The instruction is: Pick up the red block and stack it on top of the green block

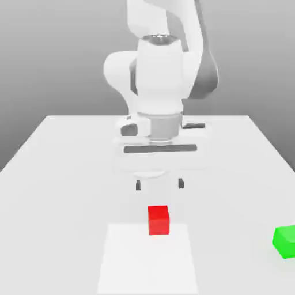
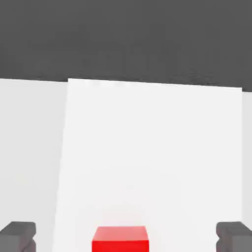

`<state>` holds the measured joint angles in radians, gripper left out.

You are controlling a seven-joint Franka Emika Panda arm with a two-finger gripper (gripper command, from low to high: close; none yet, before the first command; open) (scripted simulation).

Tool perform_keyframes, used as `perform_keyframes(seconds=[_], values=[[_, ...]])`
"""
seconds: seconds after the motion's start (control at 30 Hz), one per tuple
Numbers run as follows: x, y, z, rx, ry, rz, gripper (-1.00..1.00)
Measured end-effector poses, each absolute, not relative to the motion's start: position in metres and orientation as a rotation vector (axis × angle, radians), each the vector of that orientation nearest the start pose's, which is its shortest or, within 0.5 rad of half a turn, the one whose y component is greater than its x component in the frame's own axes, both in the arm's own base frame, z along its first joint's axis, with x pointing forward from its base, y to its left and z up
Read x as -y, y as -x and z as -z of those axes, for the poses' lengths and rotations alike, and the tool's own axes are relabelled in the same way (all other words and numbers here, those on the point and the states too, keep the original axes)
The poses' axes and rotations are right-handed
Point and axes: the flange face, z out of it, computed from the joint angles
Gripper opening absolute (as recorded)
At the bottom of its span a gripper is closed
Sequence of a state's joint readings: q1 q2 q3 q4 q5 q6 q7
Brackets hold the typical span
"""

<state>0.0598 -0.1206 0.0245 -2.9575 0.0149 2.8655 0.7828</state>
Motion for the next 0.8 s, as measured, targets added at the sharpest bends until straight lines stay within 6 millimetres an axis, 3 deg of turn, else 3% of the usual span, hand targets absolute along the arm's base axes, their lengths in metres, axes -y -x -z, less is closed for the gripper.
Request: perform_keyframes(seconds=[0.2, 0.23, 0.47, 0.73, 0.8], values=[[-0.027, -0.317, -0.151, -1.092, 2.945, 0.000, 0.00], [-0.027, -0.316, -0.146, -1.092, 2.945, 0.000, -1.00], [-0.027, -0.316, -0.145, -1.093, 2.945, 0.000, -1.00], [-0.027, -0.317, -0.201, -1.091, 2.946, 0.000, -1.00], [-0.042, -0.328, -0.210, -1.079, 2.957, 0.005, -1.00]])
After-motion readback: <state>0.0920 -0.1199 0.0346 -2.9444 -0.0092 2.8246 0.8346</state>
